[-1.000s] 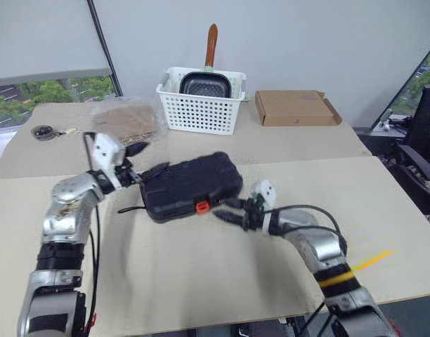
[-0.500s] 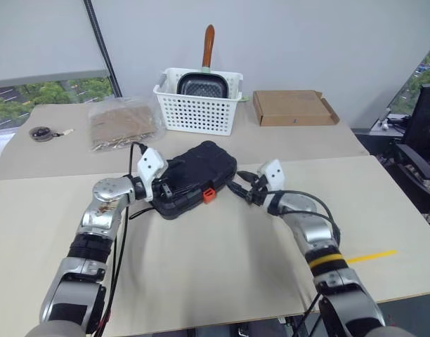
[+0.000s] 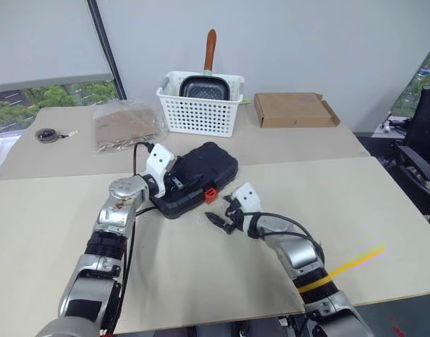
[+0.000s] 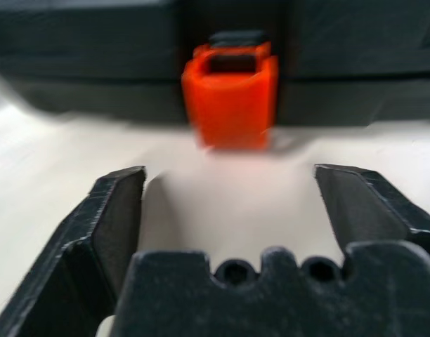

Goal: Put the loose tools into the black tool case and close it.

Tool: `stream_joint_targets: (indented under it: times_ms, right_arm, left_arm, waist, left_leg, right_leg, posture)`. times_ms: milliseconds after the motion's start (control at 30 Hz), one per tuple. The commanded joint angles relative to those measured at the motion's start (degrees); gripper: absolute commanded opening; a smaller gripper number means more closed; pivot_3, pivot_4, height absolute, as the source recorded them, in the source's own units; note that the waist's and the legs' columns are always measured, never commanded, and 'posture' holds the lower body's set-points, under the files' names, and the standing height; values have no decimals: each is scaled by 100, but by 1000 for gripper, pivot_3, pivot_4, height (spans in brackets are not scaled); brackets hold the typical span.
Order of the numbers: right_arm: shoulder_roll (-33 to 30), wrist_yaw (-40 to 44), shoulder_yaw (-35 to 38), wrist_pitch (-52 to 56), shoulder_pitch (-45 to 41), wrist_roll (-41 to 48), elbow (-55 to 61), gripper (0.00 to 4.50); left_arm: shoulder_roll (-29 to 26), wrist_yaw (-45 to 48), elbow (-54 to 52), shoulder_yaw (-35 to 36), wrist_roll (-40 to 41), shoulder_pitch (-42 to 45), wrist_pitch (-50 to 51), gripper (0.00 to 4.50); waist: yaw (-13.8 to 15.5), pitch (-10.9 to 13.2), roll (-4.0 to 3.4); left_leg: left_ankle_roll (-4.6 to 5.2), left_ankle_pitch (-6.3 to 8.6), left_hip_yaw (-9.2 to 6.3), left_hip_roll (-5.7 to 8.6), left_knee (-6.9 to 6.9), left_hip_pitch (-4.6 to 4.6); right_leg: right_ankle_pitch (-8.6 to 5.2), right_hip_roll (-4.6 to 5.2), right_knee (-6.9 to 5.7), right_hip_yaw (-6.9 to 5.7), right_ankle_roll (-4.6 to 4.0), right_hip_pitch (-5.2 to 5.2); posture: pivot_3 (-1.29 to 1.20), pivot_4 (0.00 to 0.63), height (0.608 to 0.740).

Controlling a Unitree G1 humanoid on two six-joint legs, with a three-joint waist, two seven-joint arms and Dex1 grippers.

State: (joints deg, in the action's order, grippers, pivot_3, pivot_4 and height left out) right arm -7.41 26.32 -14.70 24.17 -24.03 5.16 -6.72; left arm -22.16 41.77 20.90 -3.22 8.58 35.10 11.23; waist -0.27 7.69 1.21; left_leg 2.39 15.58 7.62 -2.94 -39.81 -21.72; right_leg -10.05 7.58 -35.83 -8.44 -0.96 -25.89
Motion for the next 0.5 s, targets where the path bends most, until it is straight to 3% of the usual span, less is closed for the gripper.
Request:
stream_joint_targets:
  times_ms: [33, 100, 233, 433, 500]
  right_arm:
    - [205, -276, 228, -73, -188, 21, -89, 4391]
    - [316, -355, 325, -66, -227, 89, -144, 4391]
    - [252, -251, 208, -136, -229, -52, -82, 3373]
    - [98, -159, 48, -55, -46, -157, 349, 1358]
    - [67, -195, 48, -30, 9, -194, 535, 1281]
  left_arm:
    - [188, -207, 220, -116, -134, -282, 116, 4500]
    - [258, -251, 172, -26, -47, -281, 133, 4500]
    - [275, -359, 128, -64, -186, -359, 122, 4500]
    - [259, -421, 132, -117, -279, -454, 69, 4500]
    - [250, -438, 147, -149, -329, -475, 49, 4500]
  waist:
    - [14, -1, -2]
    - [32, -2, -2]
    - [29, -2, -2]
    - [34, -3, -5]
    - [34, -3, -5]
  left_leg:
    - [0, 0, 0, 0, 0, 0]
    - [1, 0, 0, 1, 0, -2]
    - [1, 1, -1, 1, -2, -3]
    - [1, 1, -9, 1, 2, -6]
    - [3, 2, -8, 2, 1, -11]
  right_leg:
    - [0, 0, 0, 0, 0, 0]
    - [0, 0, 1, 0, 0, 1]
    - [0, 0, 3, 2, 0, 1]
    - [-1, -2, 4, -3, 0, -1]
    - [-1, -1, 9, -3, 0, -2]
  posture:
    - [0, 150, 700]
    - [0, 150, 700]
    - [0, 150, 700]
    - [0, 150, 700]
    - [0, 150, 700]
